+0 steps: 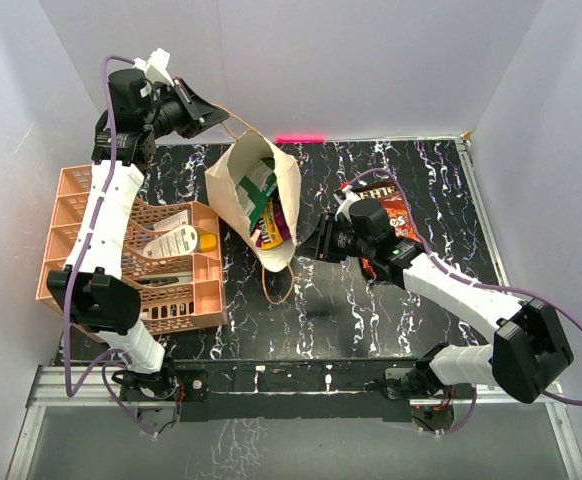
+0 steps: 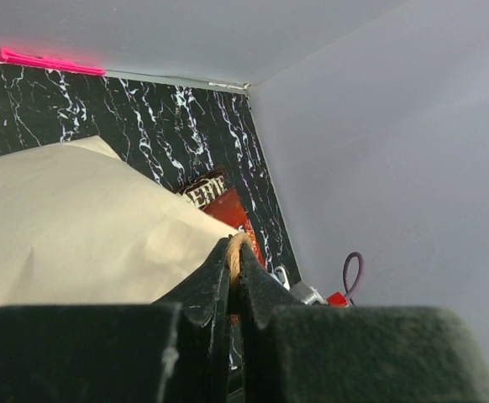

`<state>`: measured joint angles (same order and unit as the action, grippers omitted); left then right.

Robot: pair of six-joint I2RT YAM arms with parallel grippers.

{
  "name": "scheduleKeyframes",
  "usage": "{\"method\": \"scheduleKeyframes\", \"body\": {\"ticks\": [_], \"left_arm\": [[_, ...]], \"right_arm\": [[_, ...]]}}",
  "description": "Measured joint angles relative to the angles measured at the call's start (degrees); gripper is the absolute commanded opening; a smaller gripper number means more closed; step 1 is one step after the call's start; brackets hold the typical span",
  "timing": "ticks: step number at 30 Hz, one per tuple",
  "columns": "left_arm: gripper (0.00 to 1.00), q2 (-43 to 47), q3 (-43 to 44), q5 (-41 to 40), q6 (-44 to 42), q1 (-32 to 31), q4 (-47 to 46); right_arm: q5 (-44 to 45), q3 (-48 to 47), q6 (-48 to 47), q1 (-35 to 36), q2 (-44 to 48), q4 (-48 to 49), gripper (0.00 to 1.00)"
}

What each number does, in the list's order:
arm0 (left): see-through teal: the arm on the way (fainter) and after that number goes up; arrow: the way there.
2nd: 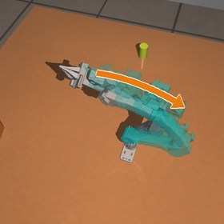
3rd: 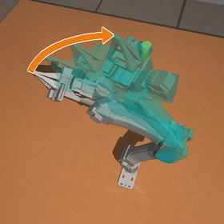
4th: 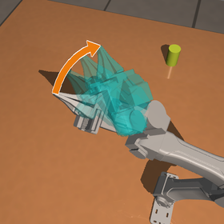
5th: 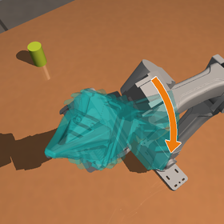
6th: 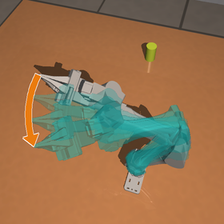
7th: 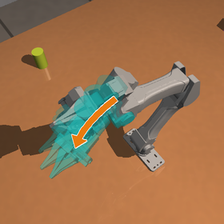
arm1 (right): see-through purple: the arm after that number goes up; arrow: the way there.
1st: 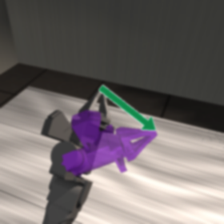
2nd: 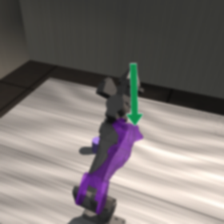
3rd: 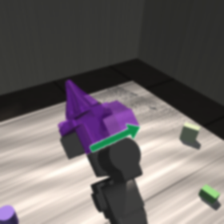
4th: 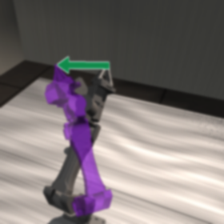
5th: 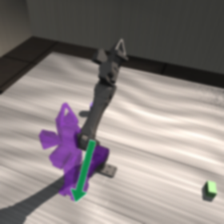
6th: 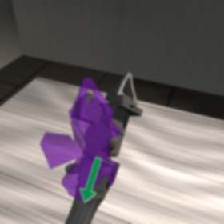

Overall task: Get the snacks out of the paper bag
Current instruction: Adjust the paper bag at the center of the board, then take out the snack from the paper bag.

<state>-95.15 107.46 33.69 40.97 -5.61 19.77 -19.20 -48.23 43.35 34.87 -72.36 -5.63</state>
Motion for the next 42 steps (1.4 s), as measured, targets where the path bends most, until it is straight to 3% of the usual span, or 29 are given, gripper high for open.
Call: {"method": "scheduleKeyframes", "body": {"ticks": [4, 9, 15, 22, 32, 42], "left_arm": [[0.00, -0.7, 0.3, 0.5, 0.2, 0.0, 0.0], [0.00, -2.0, 1.3, 1.1, 0.7, 0.0, -0.5], [0.00, -2.5, 1.3, 1.6, 1.1, 0.0, -0.9], [0.00, -2.5, 1.3, 1.9, 1.2, 0.0, -0.9], [0.00, -2.5, 1.3, 2.8, 1.6, 0.0, -1.0], [0.00, -2.5, 1.1, 4.2, 3.2, 0.0, -2.8]], "right_arm": [[2.4, -2.4, -2.0, 0.0, 0.0, -6.3, 0.49], [7.5, -10.1, -5.2, 0.5, 1.0, -15.7, 0.57], [13.7, -20.7, -4.9, 8.5, -1.8, -18.3, 0.57], [25.6, -33.7, 0.8, 18.9, -17.0, -17.4, 0.54], [47.1, -34.2, 13.4, 19.2, -24.2, -15.4, 0.51], [56.8, -42.6, 17.6, 18.9, -34.0, -15.4, 0.50]]}}
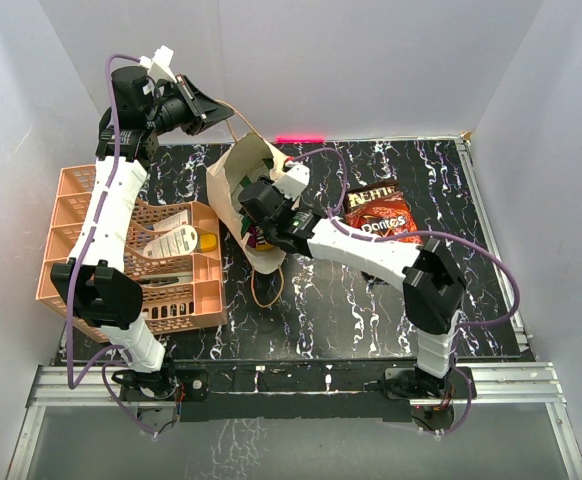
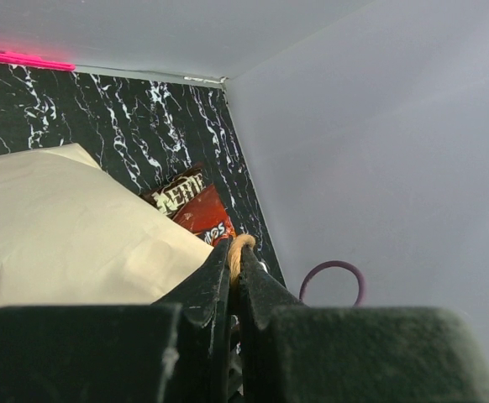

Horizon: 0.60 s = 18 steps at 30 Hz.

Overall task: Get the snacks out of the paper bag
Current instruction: Take out the snack from the paper bag.

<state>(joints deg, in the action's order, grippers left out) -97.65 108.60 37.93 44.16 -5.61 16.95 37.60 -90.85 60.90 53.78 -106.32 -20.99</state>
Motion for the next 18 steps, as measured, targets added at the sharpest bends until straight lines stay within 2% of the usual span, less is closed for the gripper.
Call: {"method": "scheduleKeyframes", "body": {"ticks": [10, 16, 18], "left_arm": [[0.00, 0.1, 0.0, 0.5, 0.9, 0.0, -0.3], [0.00, 0.8, -0.7, 0.4, 1.1, 0.0, -0.7], [0.00, 0.9, -0.7, 0.4, 1.1, 0.0, -0.7]], "right_arm": [[3.1, -5.9, 3.6, -2.6, -6.6, -1.6, 0.46], [3.2, -12.0, 3.5, -3.7, -11.8, -2.1, 0.35], [3.1, -14.3, 3.4, -3.7, -13.3, -2.8, 0.26]]}}
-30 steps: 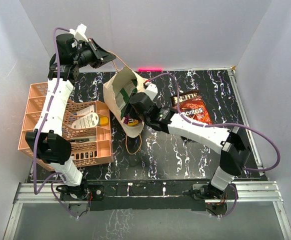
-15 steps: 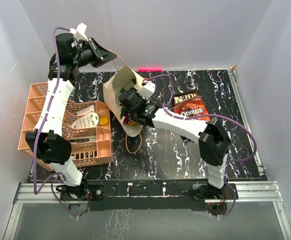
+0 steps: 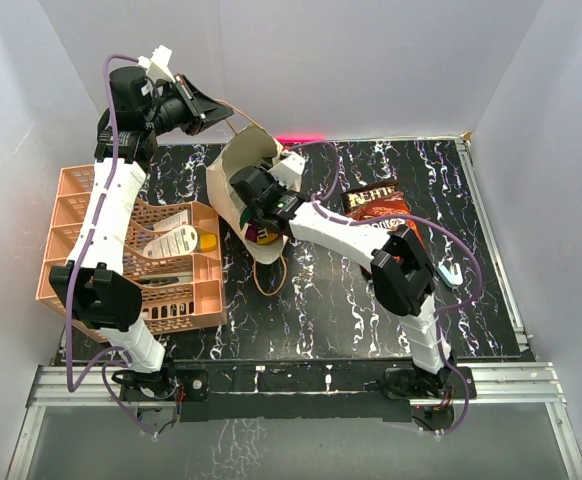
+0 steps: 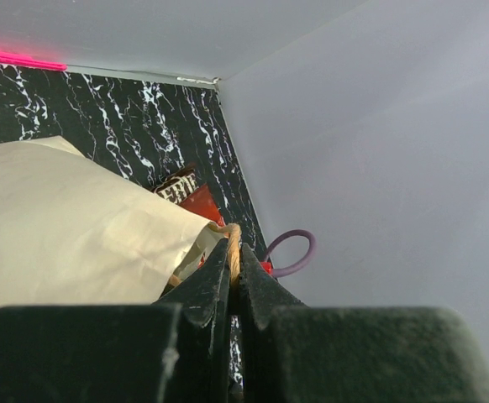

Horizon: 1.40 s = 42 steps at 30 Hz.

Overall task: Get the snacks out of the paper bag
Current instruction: Take out the snack from the paper bag, then place the snack at the center of the board.

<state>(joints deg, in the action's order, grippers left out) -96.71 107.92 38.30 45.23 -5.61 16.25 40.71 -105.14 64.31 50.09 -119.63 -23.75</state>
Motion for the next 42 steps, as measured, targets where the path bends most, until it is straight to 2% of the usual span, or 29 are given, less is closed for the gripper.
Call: {"method": "scheduleKeyframes", "body": {"ticks": [2, 4, 12, 25, 32, 37, 42], "left_arm": [[0.00, 0.1, 0.0, -0.2, 0.0, 0.0, 0.0], [0.00, 0.1, 0.0, -0.6, -0.2, 0.0, 0.1], [0.00, 1.7, -1.2, -5.2, -0.9, 0.0, 0.9], [0.00, 1.9, -1.2, -11.9, -0.6, -0.1, 2.3], [0.00, 1.9, -1.1, -12.8, -0.2, -0.1, 2.4], [0.00, 1.9, -1.1, -12.8, -0.2, -0.1, 2.4], [0.00, 1.9, -1.1, -12.9, -0.3, -0.1, 2.4]], "right_arm": [[-0.3, -3.2, -0.4, 0.0, -1.7, -1.6, 0.13], [-0.9, -4.7, -1.0, 0.1, -2.1, -2.1, 0.08], [-5.4, -5.2, -4.3, 0.0, 0.1, -2.2, 0.07], [-15.5, -6.1, -7.4, -0.3, 15.4, -1.2, 0.07], [-23.8, -5.6, -9.5, -0.3, 24.8, 0.7, 0.07], [-28.3, 1.4, -10.6, -0.3, 34.8, 4.4, 0.07], [-26.5, 11.8, -14.1, -0.3, 47.8, 5.0, 0.07]]}}
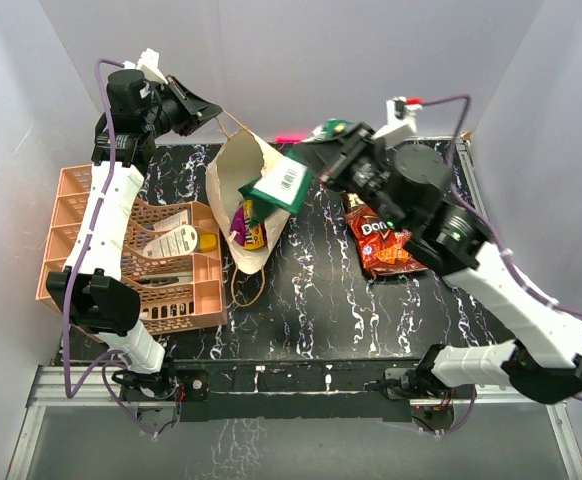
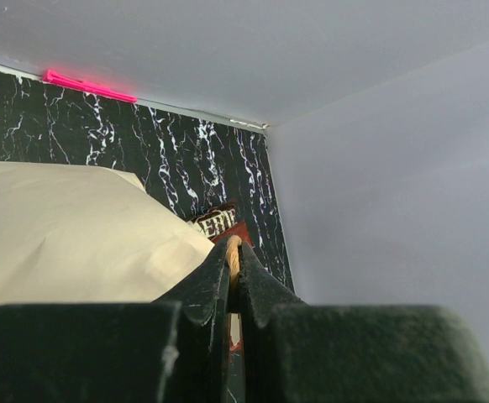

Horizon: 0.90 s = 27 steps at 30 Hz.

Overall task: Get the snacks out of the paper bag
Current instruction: Place the snack at the center of the board.

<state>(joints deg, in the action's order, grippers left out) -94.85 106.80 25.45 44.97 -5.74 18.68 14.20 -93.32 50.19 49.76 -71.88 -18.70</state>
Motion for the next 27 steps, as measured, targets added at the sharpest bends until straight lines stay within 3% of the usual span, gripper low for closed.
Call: {"method": "scheduleKeyframes", "body": {"ticks": [5, 9, 16, 22, 27], "left_arm": [[0.00, 0.0, 0.0, 0.0, -0.2, 0.0, 0.0], [0.00, 0.0, 0.0, 0.0, -0.4, 0.0, 0.0], [0.00, 0.0, 0.0, -0.2, -0.4, 0.0, 0.0], [0.00, 0.0, 0.0, -0.2, -0.6, 0.0, 0.0], [0.00, 0.0, 0.0, -0.2, -0.6, 0.0, 0.1]], "right_arm": [[8.5, 8.9, -4.8, 0.0, 12.2, -3.2, 0.07], [20.3, 16.4, -6.7, 0.0, 20.1, -11.4, 0.07], [37.7, 24.7, -7.0, -0.5, 21.6, -20.0, 0.07], [38.6, 28.0, -6.6, -6.6, 18.4, -21.7, 0.07], [29.4, 29.4, -6.8, -20.3, 14.9, -20.3, 0.07]]}}
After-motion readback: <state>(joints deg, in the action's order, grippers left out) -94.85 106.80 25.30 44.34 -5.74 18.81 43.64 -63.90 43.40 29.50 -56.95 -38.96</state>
